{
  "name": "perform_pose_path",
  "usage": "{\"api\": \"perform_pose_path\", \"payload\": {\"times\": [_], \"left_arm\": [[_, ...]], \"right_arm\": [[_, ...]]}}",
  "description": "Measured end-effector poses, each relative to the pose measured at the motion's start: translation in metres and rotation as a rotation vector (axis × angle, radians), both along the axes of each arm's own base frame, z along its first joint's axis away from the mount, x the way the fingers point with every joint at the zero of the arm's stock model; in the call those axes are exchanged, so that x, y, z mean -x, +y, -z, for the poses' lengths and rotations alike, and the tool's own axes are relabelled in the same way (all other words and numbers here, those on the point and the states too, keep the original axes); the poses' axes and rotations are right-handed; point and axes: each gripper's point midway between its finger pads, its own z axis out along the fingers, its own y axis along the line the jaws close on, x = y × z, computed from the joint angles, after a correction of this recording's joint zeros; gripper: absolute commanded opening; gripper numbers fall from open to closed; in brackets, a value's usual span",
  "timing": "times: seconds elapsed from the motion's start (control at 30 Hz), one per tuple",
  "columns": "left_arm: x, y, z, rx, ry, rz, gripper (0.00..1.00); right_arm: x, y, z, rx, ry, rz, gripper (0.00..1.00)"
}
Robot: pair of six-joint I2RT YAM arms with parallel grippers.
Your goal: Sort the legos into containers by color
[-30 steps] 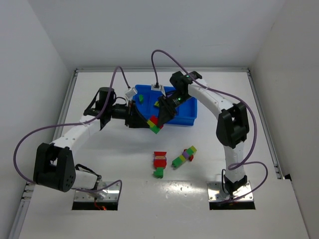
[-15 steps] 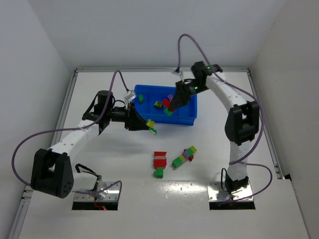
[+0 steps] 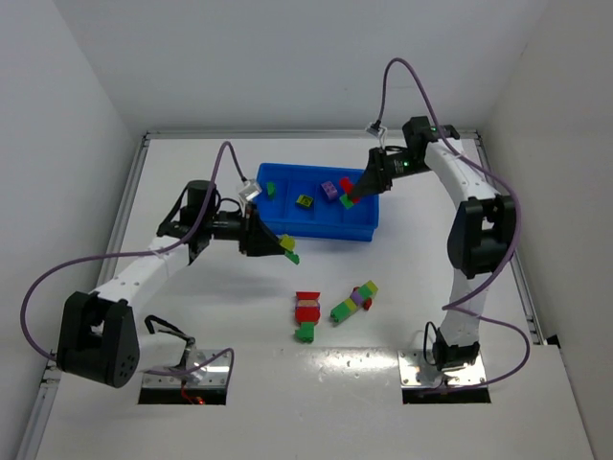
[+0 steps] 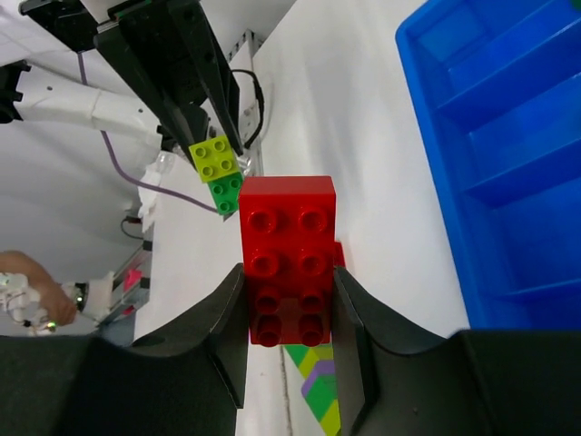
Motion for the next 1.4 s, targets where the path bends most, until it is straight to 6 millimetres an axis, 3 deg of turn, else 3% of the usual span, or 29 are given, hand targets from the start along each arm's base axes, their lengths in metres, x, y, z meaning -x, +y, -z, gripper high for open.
{"api": "perform_pose_path", "payload": {"times": [0.17,0.23,0.43,0.53,0.77,0.97,1.23,1.4], "left_arm": [[0.009,0.005,0.016,-0.061,-0.004,-0.015,0.00],[0.011,0.008,0.023,-0.091,-0.011,-0.019,0.00],[0.017,0.007,0.027,-0.131,-0.028,0.000,0.00],[0.016,0.005,0.023,-0.135,-0.051,0.010,0.00],[0.013,0.007,0.021,-0.150,-0.072,0.005,0.00],[0.014,0.008,0.024,-0.163,-0.069,0.006,0.00],[0.014,0.009,0.025,-0.169,-0.071,0.006,0.00],[0.014,0.009,0.026,-0.172,-0.073,0.004,0.00]], "right_arm": [[0.022,-0.003,0.014,0.031,0.024,-0.033,0.00],[0.043,-0.001,0.027,0.061,0.038,-0.070,0.00],[0.131,0.017,0.080,0.220,0.156,-0.287,0.01],[0.153,0.022,0.094,0.283,0.159,-0.371,0.01],[0.146,0.028,0.136,0.388,0.119,-0.411,0.04],[0.122,0.033,0.167,0.494,0.063,-0.334,0.22],[0.104,0.028,0.192,0.608,-0.011,-0.194,0.18],[0.095,0.028,0.185,0.645,-0.108,-0.132,0.39]]}}
